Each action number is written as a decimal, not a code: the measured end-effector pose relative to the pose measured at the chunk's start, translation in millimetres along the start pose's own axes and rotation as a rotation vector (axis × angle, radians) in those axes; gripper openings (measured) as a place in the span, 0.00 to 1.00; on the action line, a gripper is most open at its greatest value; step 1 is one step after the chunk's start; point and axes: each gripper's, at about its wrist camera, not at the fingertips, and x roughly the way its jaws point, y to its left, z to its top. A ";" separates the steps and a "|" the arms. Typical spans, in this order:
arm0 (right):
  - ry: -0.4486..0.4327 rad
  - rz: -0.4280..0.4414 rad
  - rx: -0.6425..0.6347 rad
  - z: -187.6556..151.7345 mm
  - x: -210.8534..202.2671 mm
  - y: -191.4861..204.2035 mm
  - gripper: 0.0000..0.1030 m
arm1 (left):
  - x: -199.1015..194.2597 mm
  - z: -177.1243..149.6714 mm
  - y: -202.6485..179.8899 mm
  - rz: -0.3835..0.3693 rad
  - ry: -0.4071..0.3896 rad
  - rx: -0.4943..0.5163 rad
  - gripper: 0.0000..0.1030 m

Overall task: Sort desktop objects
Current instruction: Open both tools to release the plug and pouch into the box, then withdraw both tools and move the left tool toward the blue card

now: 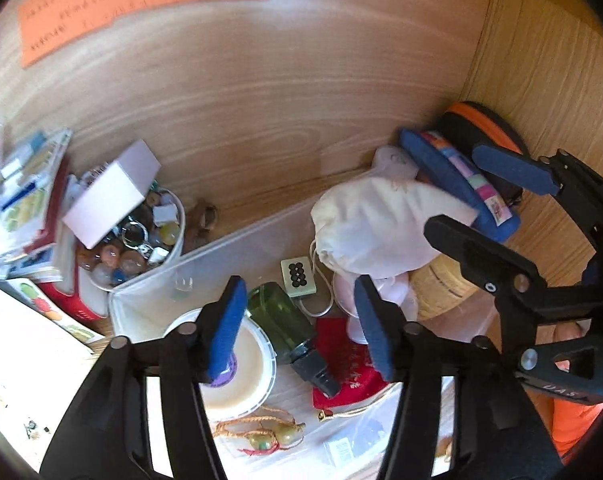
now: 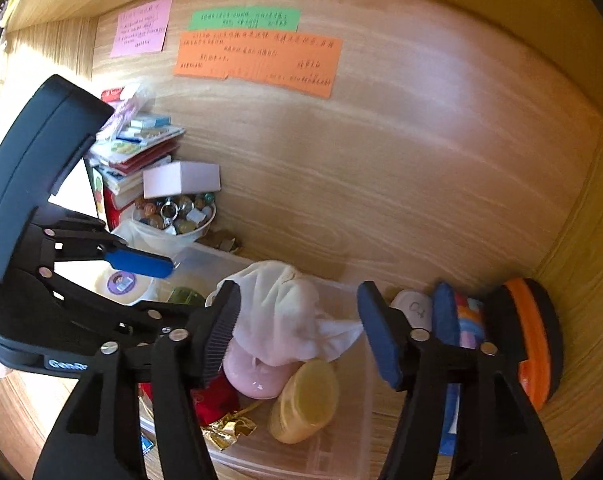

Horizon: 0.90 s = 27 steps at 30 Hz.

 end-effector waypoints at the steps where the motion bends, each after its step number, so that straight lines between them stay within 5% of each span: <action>1: -0.008 -0.013 -0.011 0.2 -5.2 1.6 0.60 | -5.6 -1.1 -1.8 0.010 -0.011 0.008 0.61; 13: -0.036 -0.113 -0.151 -19.1 -67.3 33.3 0.69 | -71.0 -26.5 -22.3 0.081 -0.126 0.063 0.74; 18: -0.051 -0.115 -0.167 -31.9 -90.0 37.0 0.76 | -95.8 -44.9 -27.2 0.129 -0.190 0.060 0.86; 27: -0.051 -0.057 -0.111 -60.6 -111.7 49.5 0.78 | -123.9 -84.9 -34.2 0.211 -0.216 0.095 0.89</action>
